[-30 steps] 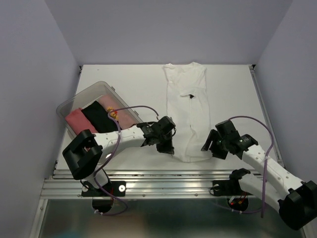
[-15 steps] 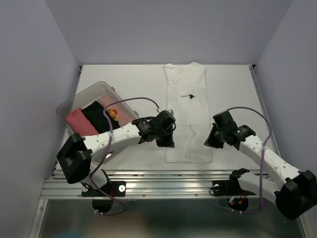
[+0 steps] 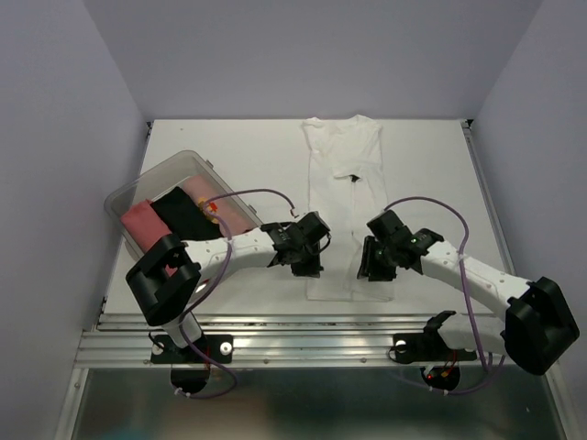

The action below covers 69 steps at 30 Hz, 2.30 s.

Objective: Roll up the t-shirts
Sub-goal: Roll the T-shirt to the center of the board.

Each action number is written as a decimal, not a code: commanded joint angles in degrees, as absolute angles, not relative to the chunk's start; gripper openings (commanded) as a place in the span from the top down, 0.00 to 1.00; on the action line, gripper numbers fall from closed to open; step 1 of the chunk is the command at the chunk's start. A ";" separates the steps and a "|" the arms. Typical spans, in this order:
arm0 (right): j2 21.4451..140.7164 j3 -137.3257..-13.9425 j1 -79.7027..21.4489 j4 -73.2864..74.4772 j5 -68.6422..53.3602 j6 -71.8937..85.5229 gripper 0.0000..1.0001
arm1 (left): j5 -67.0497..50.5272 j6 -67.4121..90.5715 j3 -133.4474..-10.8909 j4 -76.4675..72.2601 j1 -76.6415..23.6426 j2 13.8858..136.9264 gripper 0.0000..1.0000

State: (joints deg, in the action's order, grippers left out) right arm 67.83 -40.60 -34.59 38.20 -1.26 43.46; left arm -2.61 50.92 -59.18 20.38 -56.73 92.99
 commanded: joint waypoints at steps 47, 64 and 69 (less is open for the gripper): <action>64.16 -44.64 -43.07 50.87 3.51 43.59 0.99 | 0.79 52.56 -55.20 19.51 -55.46 89.03 1.00; 69.87 -47.46 -43.07 47.29 -2.89 39.99 0.99 | 0.35 52.03 -55.02 18.81 -55.55 89.39 1.00; 72.15 -46.94 -43.59 44.83 -4.66 38.76 0.98 | 0.26 52.38 -54.67 18.28 -55.55 89.47 1.00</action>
